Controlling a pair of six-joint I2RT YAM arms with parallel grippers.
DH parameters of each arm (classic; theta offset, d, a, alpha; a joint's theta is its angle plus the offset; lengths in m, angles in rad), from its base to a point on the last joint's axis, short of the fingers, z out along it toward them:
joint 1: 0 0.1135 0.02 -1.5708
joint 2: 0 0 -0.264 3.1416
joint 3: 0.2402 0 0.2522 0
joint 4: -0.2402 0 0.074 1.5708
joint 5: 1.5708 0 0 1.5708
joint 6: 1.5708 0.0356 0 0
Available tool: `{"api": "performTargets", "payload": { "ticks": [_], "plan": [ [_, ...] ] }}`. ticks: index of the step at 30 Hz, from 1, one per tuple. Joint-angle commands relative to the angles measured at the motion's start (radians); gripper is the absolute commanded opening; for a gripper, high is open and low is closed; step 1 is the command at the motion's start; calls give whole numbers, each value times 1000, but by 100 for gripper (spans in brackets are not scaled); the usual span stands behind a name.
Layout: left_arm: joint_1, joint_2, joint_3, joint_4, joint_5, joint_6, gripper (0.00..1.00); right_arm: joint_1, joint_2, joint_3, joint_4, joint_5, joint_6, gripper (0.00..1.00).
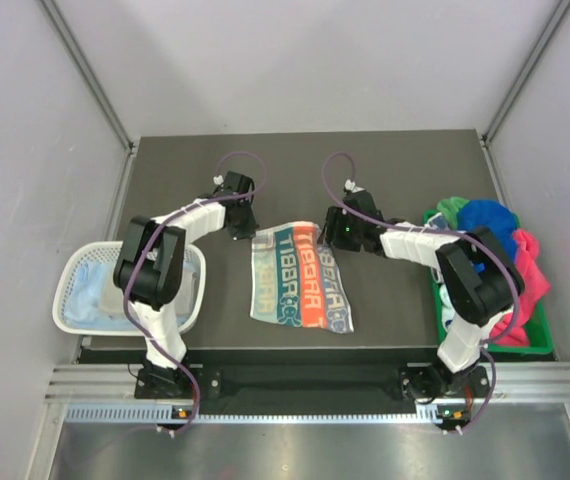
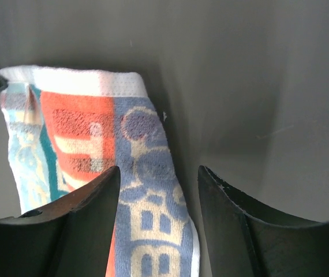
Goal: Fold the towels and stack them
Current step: Move the towel to the center of the board, then flatten out the crumpled towel
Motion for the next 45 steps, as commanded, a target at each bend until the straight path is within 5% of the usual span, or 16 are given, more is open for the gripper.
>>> {"api": "performTargets", "payload": {
  "ticks": [1, 6, 10, 12, 19, 24, 30, 36, 40, 45],
  "plan": [
    [-3, -73, 31, -78, -53, 31, 0, -8, 28, 51, 60, -8, 10, 56],
    [-3, -137, 43, -128, -72, 55, 0, -2, 73, 84, 52, -2, 7, 51],
    [-5, -171, 51, -155, -50, 69, 0, 5, 64, 103, 35, 24, 10, 13],
    [-8, -185, 60, -166, -26, 81, 0, 5, 24, 112, -15, 85, 0, 5],
    [-17, -249, 63, -207, -4, 86, 0, 83, -120, 178, -206, 406, -114, 0],
    [-17, -298, 14, -215, -7, 81, 0, 261, -89, 202, -292, 607, -142, 4],
    [-15, -311, -49, -209, -26, 87, 0, 330, 51, 149, -238, 517, -95, 24],
    [-15, -286, -67, -192, -20, 90, 0, 310, -10, 104, -195, 511, -87, 55],
    [-15, -274, -64, -189, -24, 94, 0, 241, -81, 83, -186, 492, -75, 62],
    [-15, -268, -60, -197, -36, 101, 0, 114, -144, 11, -94, 312, -18, 59]
  ]
}}
